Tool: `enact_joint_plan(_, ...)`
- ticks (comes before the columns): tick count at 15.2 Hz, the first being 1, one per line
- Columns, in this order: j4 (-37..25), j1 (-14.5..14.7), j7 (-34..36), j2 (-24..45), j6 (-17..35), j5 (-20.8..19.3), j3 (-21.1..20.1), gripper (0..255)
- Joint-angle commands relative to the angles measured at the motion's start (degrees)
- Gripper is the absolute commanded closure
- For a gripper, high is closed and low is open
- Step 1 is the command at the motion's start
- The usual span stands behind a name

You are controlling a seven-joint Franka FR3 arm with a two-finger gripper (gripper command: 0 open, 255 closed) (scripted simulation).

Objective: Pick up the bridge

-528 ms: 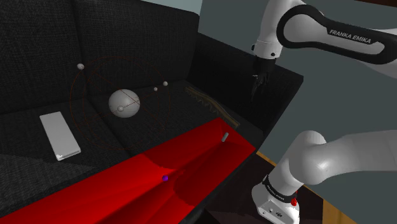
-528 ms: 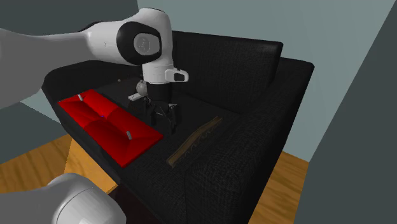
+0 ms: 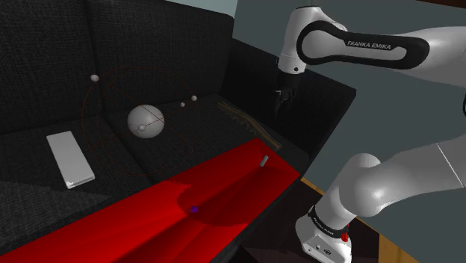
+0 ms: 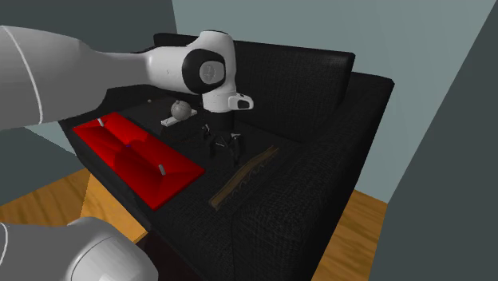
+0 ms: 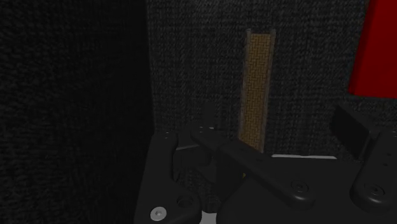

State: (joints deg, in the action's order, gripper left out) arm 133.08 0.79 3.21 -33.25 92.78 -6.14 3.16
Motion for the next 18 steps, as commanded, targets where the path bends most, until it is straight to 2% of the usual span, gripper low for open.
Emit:
enact_joint_plan(1, -0.68, 0.03, 0.12, 3.72, 3.73, 0.03, 0.29, 0)
enact_joint_plan(10, -8.17, 0.0, -0.27, 21.23, 16.53, 0.64, 1.62, 0)
enact_joint_plan(18, -3.94, -0.07, 0.07, 22.92, 22.44, 0.51, 1.76, 0)
